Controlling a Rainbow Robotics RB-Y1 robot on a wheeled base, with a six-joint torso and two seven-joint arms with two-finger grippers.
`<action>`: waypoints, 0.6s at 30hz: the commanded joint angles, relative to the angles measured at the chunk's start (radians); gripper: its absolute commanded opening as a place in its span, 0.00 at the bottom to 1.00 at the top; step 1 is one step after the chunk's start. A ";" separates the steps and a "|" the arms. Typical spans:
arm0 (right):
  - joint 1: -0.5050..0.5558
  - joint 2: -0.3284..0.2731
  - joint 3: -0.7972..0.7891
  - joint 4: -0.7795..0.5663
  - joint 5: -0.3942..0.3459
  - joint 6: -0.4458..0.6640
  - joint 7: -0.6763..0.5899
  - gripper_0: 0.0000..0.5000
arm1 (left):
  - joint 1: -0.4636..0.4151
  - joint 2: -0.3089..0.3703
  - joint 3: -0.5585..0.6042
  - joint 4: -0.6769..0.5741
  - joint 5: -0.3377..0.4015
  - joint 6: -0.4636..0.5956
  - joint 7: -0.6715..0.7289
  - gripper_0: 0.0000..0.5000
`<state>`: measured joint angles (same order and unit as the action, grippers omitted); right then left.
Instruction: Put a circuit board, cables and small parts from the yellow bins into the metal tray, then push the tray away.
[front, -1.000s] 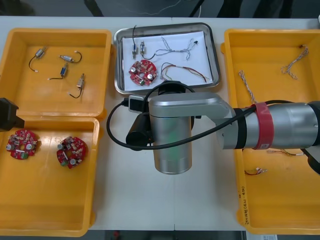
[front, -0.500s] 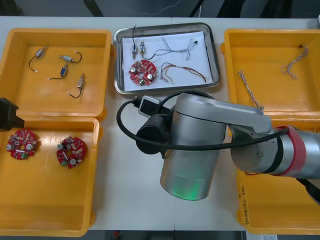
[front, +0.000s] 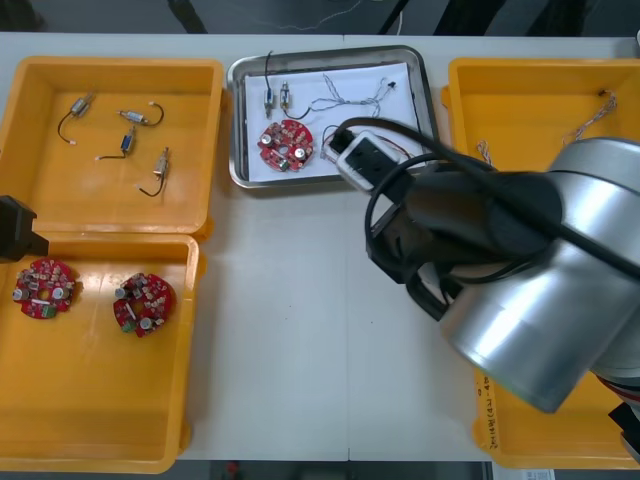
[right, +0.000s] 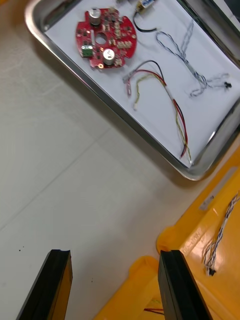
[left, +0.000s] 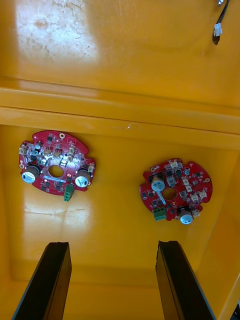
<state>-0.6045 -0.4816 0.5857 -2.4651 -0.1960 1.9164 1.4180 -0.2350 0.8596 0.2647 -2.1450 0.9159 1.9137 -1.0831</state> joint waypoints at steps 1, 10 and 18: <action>0.092 -0.031 -0.193 -0.058 -0.059 0.003 -0.067 1.00 | 0.014 0.045 0.031 -0.029 -0.008 0.006 -0.086 1.00; 0.198 -0.060 -0.511 -0.058 -0.169 0.003 -0.085 1.00 | 0.014 0.045 0.031 -0.029 -0.008 0.006 -0.086 1.00; 0.292 -0.100 -0.699 -0.051 -0.234 0.003 -0.088 1.00 | 0.014 0.045 0.031 -0.029 -0.008 0.006 -0.086 1.00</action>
<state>-0.3625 -0.5401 -0.0392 -2.4902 -0.4132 1.9169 1.3641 -0.2349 0.8596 0.2651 -2.1452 0.9159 1.9137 -1.0831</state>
